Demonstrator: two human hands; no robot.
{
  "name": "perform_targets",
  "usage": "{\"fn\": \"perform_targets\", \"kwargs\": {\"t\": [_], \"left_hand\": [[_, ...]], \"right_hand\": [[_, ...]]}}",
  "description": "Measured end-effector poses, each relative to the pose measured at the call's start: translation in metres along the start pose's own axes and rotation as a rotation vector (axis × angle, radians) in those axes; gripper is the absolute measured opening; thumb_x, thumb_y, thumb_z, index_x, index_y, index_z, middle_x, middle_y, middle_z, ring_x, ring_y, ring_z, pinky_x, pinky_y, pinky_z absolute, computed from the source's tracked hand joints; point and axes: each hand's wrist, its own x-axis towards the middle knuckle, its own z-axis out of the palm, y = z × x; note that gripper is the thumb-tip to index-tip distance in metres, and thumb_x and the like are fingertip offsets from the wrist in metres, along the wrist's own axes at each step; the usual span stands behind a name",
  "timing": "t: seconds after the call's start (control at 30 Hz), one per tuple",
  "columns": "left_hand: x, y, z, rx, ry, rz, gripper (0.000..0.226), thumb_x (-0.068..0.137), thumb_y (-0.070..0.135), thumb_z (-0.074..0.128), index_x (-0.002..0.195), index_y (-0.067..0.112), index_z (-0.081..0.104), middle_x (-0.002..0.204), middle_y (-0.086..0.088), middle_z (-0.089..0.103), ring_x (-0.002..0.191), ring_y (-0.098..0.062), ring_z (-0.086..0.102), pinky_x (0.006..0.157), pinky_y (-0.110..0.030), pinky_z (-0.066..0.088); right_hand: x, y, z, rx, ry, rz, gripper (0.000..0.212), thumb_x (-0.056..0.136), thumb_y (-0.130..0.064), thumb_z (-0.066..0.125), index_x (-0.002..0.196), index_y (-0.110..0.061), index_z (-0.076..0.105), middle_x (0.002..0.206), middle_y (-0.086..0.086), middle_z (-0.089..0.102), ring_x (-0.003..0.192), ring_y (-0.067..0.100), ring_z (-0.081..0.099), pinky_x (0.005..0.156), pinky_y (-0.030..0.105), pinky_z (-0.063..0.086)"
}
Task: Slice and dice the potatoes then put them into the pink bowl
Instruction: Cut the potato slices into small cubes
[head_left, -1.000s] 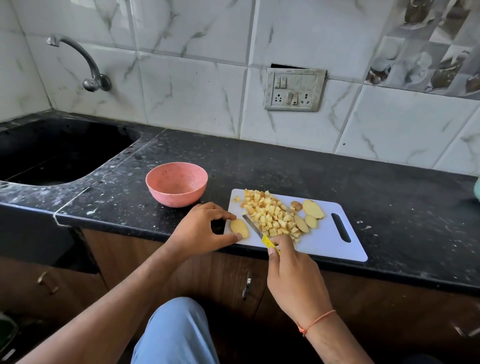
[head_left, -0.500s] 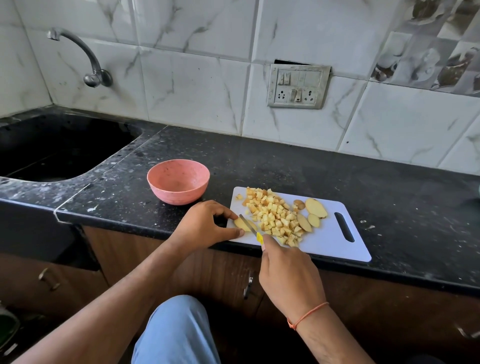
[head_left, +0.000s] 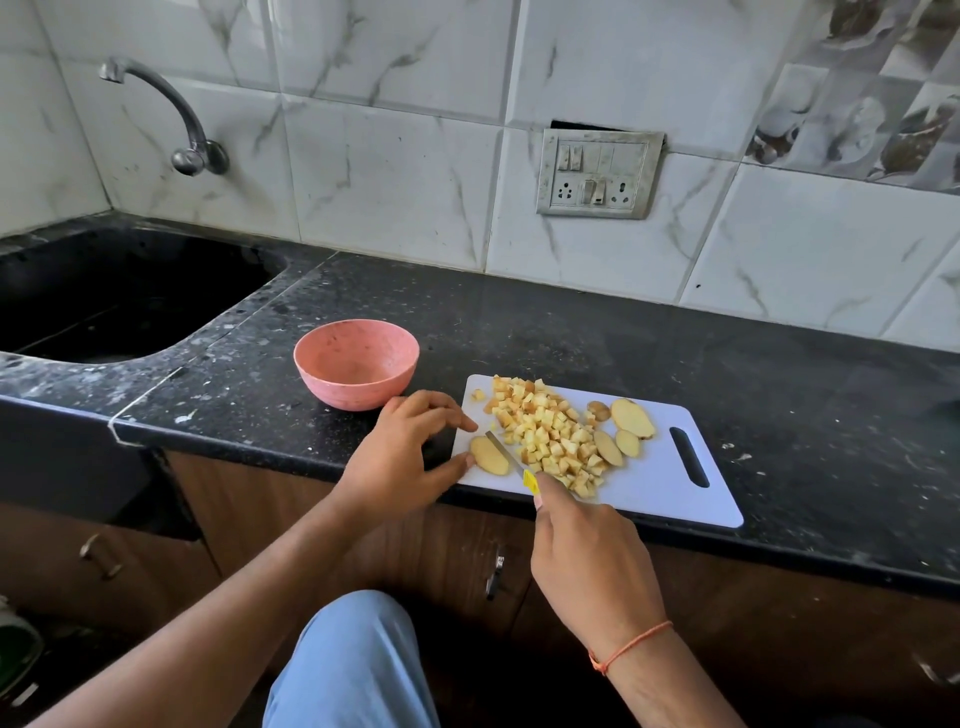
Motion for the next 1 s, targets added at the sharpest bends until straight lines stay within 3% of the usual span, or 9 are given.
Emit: {"fn": "perform_targets", "kwargs": {"t": [0.07, 0.17, 0.37, 0.53, 0.7, 0.83, 0.93, 1.0], "left_hand": [[-0.016, 0.0, 0.004, 0.075, 0.04, 0.189, 0.037, 0.095, 0.046, 0.076, 0.131, 0.04, 0.069, 0.134, 0.023, 0.056, 0.127, -0.01, 0.048, 0.104, -0.025, 0.044], [-0.022, -0.002, 0.007, 0.187, 0.041, 0.31, 0.035, 0.1, 0.049, 0.068, 0.135, 0.041, 0.068, 0.137, 0.021, 0.058, 0.123, -0.014, 0.05, 0.104, -0.03, 0.045], [-0.022, -0.011, 0.015, 0.219, 0.07, 0.372, 0.029, 0.105, 0.048, 0.064, 0.132, 0.04, 0.071, 0.134, 0.02, 0.063, 0.119, -0.016, 0.056, 0.098, -0.039, 0.051], [-0.021, -0.012, 0.016, 0.234, 0.083, 0.381, 0.03, 0.104, 0.047, 0.064, 0.131, 0.035, 0.073, 0.134, 0.019, 0.065, 0.119, -0.017, 0.057, 0.099, -0.039, 0.051], [-0.019, -0.014, 0.014, 0.247, 0.055, 0.386, 0.04, 0.099, 0.059, 0.068, 0.133, 0.037, 0.072, 0.135, 0.019, 0.065, 0.117, -0.017, 0.057, 0.099, -0.038, 0.051], [-0.02, -0.015, 0.015, 0.258, 0.062, 0.387, 0.04, 0.1, 0.059, 0.067, 0.134, 0.038, 0.072, 0.135, 0.019, 0.064, 0.117, -0.018, 0.057, 0.097, -0.04, 0.052], [-0.022, -0.015, 0.017, 0.257, 0.085, 0.388, 0.04, 0.101, 0.057, 0.067, 0.134, 0.036, 0.073, 0.134, 0.017, 0.065, 0.117, -0.02, 0.057, 0.095, -0.042, 0.053], [-0.022, -0.015, 0.018, 0.253, 0.095, 0.394, 0.039, 0.101, 0.056, 0.068, 0.133, 0.034, 0.074, 0.133, 0.015, 0.065, 0.116, -0.02, 0.057, 0.094, -0.042, 0.053]], "right_hand": [[0.0, -0.001, -0.001, 0.014, -0.001, 0.001, 0.044, 0.111, -0.039, 0.033, 0.154, -0.032, 0.038, 0.081, -0.013, 0.058, 0.065, 0.008, 0.055, 0.049, 0.018, 0.034], [0.001, -0.001, 0.0, 0.012, 0.009, 0.006, 0.043, 0.111, -0.038, 0.033, 0.153, -0.032, 0.04, 0.078, -0.013, 0.056, 0.061, 0.007, 0.051, 0.047, 0.019, 0.03], [-0.001, -0.003, 0.0, -0.015, -0.016, 0.005, 0.043, 0.11, -0.036, 0.031, 0.152, -0.031, 0.04, 0.077, -0.009, 0.06, 0.066, 0.011, 0.056, 0.054, 0.023, 0.041], [0.01, -0.01, 0.004, -0.067, -0.028, 0.0, 0.043, 0.108, -0.031, 0.036, 0.151, -0.028, 0.043, 0.092, -0.003, 0.07, 0.08, 0.016, 0.065, 0.061, 0.028, 0.045], [0.016, -0.011, 0.001, -0.086, -0.072, -0.005, 0.041, 0.108, -0.029, 0.038, 0.149, -0.027, 0.044, 0.098, 0.0, 0.071, 0.089, 0.02, 0.067, 0.068, 0.033, 0.051], [-0.005, -0.002, -0.006, -0.099, -0.084, -0.013, 0.041, 0.108, -0.03, 0.038, 0.149, -0.029, 0.042, 0.085, -0.005, 0.065, 0.076, 0.016, 0.063, 0.061, 0.031, 0.05], [-0.026, 0.005, -0.013, -0.101, -0.078, 0.005, 0.04, 0.109, -0.031, 0.035, 0.148, -0.032, 0.041, 0.069, -0.007, 0.05, 0.059, 0.014, 0.05, 0.048, 0.023, 0.032], [-0.038, 0.011, -0.016, -0.076, -0.066, 0.023, 0.039, 0.109, -0.032, 0.033, 0.147, -0.034, 0.039, 0.069, -0.006, 0.054, 0.058, 0.016, 0.053, 0.048, 0.024, 0.031]]}}
